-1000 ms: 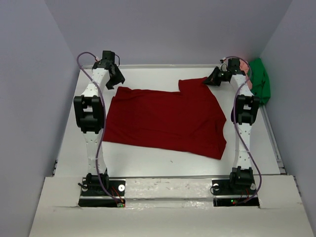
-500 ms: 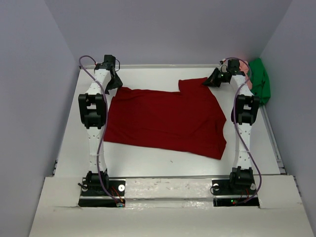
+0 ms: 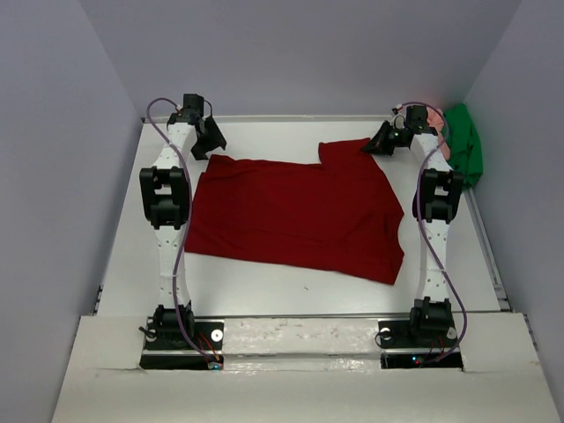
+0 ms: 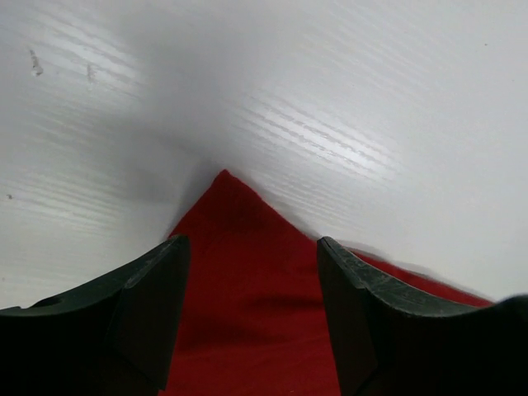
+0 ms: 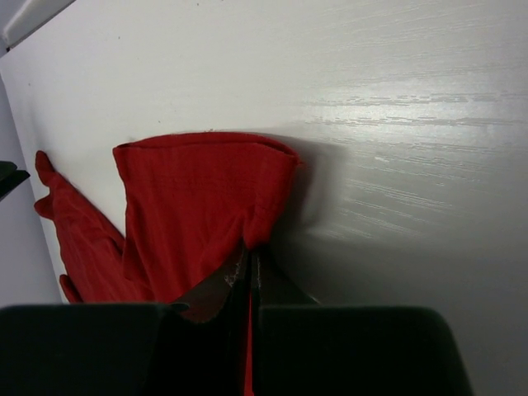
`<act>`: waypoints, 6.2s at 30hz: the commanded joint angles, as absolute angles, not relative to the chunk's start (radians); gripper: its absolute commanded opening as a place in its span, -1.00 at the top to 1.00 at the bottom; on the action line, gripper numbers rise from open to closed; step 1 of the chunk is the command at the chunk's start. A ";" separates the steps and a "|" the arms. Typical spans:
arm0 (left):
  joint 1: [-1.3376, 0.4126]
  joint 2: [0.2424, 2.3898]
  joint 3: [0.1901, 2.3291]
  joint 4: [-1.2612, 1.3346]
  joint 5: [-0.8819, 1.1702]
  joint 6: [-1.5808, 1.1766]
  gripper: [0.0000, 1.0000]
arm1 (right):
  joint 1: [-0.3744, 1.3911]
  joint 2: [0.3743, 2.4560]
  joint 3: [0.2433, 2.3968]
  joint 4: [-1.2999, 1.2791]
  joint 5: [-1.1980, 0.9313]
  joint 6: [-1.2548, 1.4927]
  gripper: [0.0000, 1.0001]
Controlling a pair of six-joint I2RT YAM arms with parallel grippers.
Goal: Fold and stack the t-shirts
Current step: Fold the tshirt
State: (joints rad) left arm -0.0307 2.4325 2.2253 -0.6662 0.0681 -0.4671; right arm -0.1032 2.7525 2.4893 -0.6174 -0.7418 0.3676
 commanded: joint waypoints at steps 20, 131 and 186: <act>-0.008 2.520 2.327 -0.643 0.083 -0.488 -0.42 | -0.098 2.671 2.459 -0.635 -0.723 0.342 1.00; 0.043 1.876 1.672 -0.623 -0.044 -0.571 1.00 | -0.034 1.875 1.750 -0.583 -0.370 0.357 1.00; -0.034 1.614 1.342 -0.629 -0.115 -0.598 -0.67 | 0.003 1.434 1.269 -0.583 -0.328 0.428 1.00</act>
